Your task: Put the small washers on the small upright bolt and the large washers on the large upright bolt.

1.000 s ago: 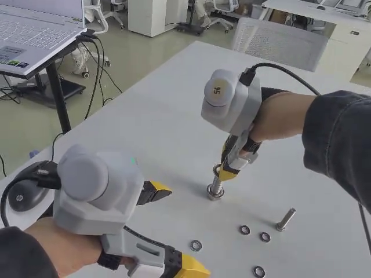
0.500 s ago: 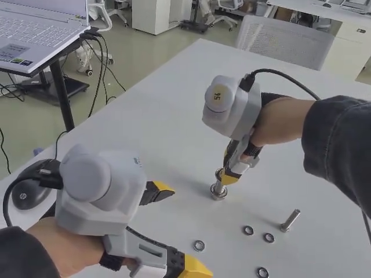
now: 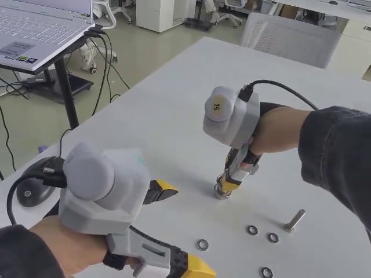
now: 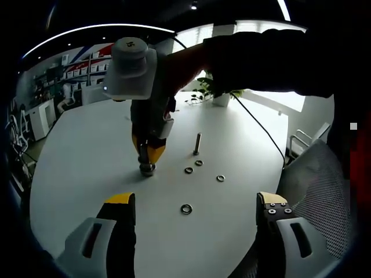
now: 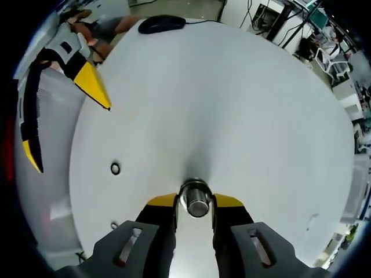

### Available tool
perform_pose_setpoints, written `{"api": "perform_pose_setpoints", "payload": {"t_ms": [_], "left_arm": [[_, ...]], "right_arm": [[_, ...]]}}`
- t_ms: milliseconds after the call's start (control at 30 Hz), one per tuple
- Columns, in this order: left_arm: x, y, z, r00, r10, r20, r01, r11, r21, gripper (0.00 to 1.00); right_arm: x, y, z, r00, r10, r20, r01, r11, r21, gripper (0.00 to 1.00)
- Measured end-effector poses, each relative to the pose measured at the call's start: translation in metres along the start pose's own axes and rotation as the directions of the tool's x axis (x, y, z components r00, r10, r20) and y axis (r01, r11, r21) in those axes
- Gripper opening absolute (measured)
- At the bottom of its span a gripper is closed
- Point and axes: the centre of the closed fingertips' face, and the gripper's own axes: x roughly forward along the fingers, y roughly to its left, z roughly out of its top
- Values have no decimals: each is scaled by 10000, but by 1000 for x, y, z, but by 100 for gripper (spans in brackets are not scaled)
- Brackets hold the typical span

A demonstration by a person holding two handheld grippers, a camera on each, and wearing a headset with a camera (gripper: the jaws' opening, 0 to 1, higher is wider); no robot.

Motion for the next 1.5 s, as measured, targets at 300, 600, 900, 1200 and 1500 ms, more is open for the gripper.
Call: {"api": "perform_pose_setpoints", "payload": {"t_ms": [300,600,900,1200,1500], "left_arm": [[0,0,-1,10000,18,-33,-18,10000,-12,85],[0,0,-2,10000,-24,-73,23,10000,-47,85],[-1,1,-2,10000,-30,-90,29,10000,-46,85],[0,1,-1,10000,-38,-88,37,10000,-26,85],[4,1,2,9999,-62,-131,62,10000,6,85]], "right_arm": [[12,0,-2,10000,90,-18,-90,9999,95,23],[13,1,-1,9999,120,29,-120,9999,43,24],[13,2,-2,9999,159,33,-159,9999,58,25],[9,1,-9,9998,155,156,-159,9995,284,32],[0,-4,-22,9998,49,177,-57,9991,427,34]]}}
